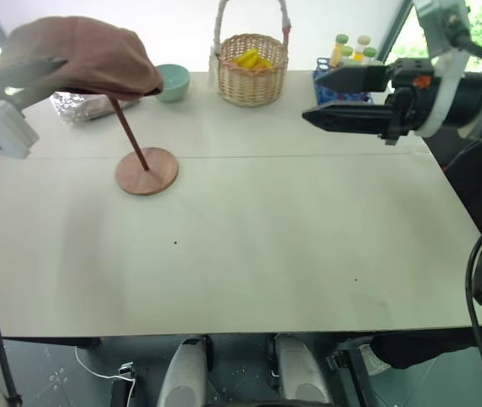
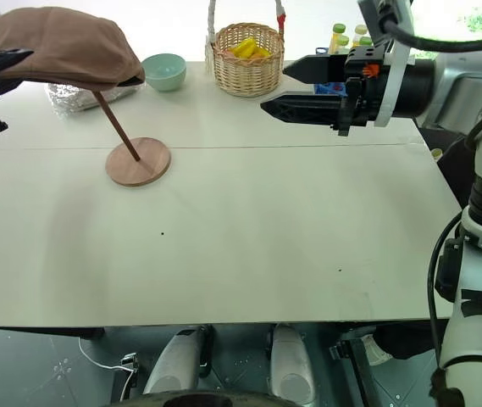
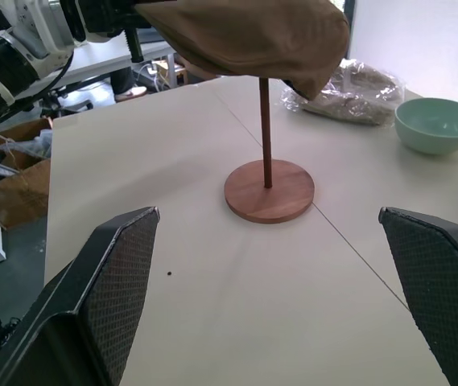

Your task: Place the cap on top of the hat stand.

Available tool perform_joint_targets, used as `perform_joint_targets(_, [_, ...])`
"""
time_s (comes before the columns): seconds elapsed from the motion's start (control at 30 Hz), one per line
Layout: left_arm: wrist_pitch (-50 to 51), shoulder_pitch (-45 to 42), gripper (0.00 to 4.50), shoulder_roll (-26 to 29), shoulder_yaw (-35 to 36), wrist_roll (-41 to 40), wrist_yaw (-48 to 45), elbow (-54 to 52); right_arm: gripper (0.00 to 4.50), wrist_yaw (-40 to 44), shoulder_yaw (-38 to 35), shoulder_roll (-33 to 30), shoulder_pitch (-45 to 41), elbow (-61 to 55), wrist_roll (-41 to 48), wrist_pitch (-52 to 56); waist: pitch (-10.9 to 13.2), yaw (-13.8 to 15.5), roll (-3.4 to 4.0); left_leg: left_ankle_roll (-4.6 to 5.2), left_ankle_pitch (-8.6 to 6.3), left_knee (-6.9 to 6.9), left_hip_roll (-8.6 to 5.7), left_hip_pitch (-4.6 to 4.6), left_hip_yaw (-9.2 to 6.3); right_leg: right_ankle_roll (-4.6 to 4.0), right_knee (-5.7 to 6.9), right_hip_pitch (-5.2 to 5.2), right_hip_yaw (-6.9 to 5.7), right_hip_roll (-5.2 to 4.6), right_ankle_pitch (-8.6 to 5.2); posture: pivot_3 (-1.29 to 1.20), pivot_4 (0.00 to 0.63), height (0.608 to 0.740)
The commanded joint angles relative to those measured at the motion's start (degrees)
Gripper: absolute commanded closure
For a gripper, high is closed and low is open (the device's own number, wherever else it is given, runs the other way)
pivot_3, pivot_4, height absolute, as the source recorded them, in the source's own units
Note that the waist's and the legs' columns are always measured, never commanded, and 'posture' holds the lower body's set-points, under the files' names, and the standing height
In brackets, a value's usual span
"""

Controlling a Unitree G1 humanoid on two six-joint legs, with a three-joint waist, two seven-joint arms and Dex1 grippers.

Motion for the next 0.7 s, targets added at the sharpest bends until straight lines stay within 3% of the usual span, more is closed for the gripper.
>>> perform_joint_targets(0.03, [-3.41, -2.23, 4.49, 0.08, -0.33, -0.12, 0.01, 3.88, 0.00, 0.04, -0.30, -0.69, -2.38, -0.32, -0.15, -0.96, 0.00, -0.20, 0.00, 0.00, 0.00, 0.00, 0.00, 0.00, 0.00, 0.00, 0.00, -0.01, 0.00, 0.00, 0.00, 0.00, 0.150, 0.740])
perform_joint_targets(0.1, [-4.35, -2.10, 4.49, 0.13, -0.64, -0.31, 0.03, 5.05, 0.00, -0.07, -0.16, -0.64, -2.56, -0.34, -0.15, -0.87, 0.00, -0.29, 0.00, 0.02, -0.02, -0.01, 0.01, -0.01, 0.01, 0.01, 0.00, -0.03, 0.00, 0.00, 0.00, 0.00, 0.150, 0.740])
perform_joint_targets(0.13, [-4.19, -1.81, 3.68, 0.35, -0.57, -0.12, 0.55, 5.34, 0.00, -0.13, -0.16, -0.58, -2.65, -0.28, -0.14, -0.81, 0.00, -0.27, 0.00, 0.03, -0.02, -0.01, 0.01, -0.02, 0.02, 0.01, 0.00, -0.03, 0.00, 0.00, 0.00, 0.00, 0.150, 0.740])
perform_joint_targets(0.17, [-4.12, -1.45, 3.40, 0.57, -0.49, 0.03, 1.05, 5.41, 0.00, -0.19, -0.18, -0.50, -2.73, -0.19, -0.16, -0.75, 0.00, -0.22, 0.00, 0.03, -0.02, -0.01, 0.02, -0.02, 0.01, 0.01, 0.02, -0.04, 0.00, 0.00, 0.00, 0.00, 0.150, 0.740])
perform_joint_targets(0.37, [-0.78, 5.60, 0.39, 3.10, 2.05, 5.18, 7.95, -0.83, 0.00, -0.97, -0.29, 0.31, -2.62, -0.10, -0.03, -0.67, 0.00, -0.32, 0.00, 0.04, -0.02, -0.02, 0.02, 0.00, 0.05, 0.02, 0.02, -0.04, 0.06, 0.00, 0.01, 0.00, 0.150, 0.740])
perform_joint_targets(0.5, [12.83, 20.51, 0.39, 4.15, 9.35, 10.67, 13.80, -19.22, 0.00, -1.43, -0.60, 0.91, -2.13, 0.28, 0.07, -1.03, 0.00, -0.33, 0.02, 0.04, -0.02, -0.08, 0.04, 0.00, 0.11, 0.01, 0.07, -0.13, 0.14, 0.00, 0.01, 0.00, 0.150, 0.740])
perform_joint_targets(0.7, [43.42, 34.78, 0.39, -1.27, 18.90, 18.15, 17.21, -48.82, 0.00, -1.41, -0.32, 1.52, -2.54, 1.19, -0.25, -1.56, 0.00, 0.11, 0.02, 0.03, -0.03, -0.04, 0.05, -0.02, 0.14, -0.04, 0.08, -0.15, 0.18, 0.01, 0.01, 0.00, 0.150, 0.740])
